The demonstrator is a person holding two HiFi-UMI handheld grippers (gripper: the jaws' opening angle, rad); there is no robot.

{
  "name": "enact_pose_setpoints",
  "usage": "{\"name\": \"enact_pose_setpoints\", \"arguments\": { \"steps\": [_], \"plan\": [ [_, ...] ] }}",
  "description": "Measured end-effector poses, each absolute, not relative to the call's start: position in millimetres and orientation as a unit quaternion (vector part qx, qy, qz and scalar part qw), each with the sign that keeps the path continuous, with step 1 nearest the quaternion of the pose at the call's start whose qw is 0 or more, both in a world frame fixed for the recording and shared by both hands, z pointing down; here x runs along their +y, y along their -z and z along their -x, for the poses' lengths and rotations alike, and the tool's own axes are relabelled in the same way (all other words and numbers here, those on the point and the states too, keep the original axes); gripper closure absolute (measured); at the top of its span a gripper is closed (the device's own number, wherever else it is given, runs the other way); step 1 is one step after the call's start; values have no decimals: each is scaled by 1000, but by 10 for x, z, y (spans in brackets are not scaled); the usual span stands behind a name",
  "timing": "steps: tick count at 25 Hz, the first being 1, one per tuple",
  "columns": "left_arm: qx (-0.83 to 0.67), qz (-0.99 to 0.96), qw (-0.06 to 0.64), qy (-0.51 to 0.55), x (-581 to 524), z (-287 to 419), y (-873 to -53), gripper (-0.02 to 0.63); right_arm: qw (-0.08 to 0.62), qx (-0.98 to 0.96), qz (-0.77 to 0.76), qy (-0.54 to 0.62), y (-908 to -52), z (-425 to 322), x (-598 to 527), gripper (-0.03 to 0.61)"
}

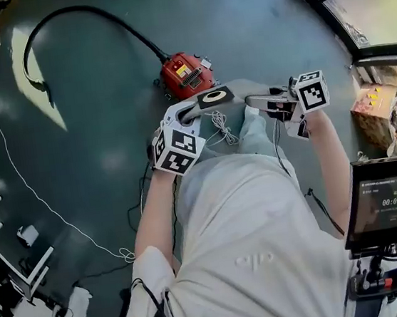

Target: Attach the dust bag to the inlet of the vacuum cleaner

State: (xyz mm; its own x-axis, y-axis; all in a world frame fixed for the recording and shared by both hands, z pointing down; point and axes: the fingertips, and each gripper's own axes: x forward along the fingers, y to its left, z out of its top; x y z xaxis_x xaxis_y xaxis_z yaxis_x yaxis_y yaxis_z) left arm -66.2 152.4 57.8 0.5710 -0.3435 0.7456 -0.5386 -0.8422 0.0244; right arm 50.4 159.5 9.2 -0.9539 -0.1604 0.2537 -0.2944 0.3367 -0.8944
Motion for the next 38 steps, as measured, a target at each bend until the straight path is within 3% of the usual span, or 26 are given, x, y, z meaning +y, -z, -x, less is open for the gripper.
{"name": "enact_pose_setpoints", "arguments": {
  "steps": [4, 8, 10, 14, 18, 20, 23, 30, 32, 34, 38],
  "plan": [
    [-349, -822, 188, -408, 1206, 752, -849, 597, 106, -811, -20, -575, -261, -722, 1337, 508],
    [-391, -785, 188, -443, 1462, 1191, -866, 597, 132, -856, -22, -500, -153, -606, 1234, 509],
    [-387, -775, 181, -465, 1569, 1202, -964, 597, 164, -911, -62, -372, -178, -594, 1035, 508],
    [-375, -755, 184, -505, 1690, 1366, -1140, 597, 288, -956, -52, -8, -337, -169, 788, 508],
    [-353, -759, 176, -517, 1722, 1386, -1130, 597, 389, -900, 61, 188, -547, 223, 953, 508],
    [-343, -764, 164, -522, 1652, 1372, -1084, 597, 414, -879, 116, 205, -614, 338, 1076, 501],
    [-323, -768, 144, -535, 1539, 1322, -1059, 597, 428, -872, 164, 172, -610, 402, 1207, 387],
    [-289, -778, 97, -549, 1339, 1154, -1033, 597, 465, -849, 166, 187, -812, 429, 1105, 387],
    [-287, -783, 89, -545, 1297, 1114, -1017, 597, 472, -847, 149, 195, -837, 410, 1036, 391],
    [-286, -788, 86, -539, 1265, 1082, -1005, 597, 474, -849, 125, 200, -803, 379, 971, 508],
    [-276, -801, 56, -529, 1248, 1014, -1000, 596, 469, -855, 110, 194, -742, 295, 991, 535]
  ]
}}
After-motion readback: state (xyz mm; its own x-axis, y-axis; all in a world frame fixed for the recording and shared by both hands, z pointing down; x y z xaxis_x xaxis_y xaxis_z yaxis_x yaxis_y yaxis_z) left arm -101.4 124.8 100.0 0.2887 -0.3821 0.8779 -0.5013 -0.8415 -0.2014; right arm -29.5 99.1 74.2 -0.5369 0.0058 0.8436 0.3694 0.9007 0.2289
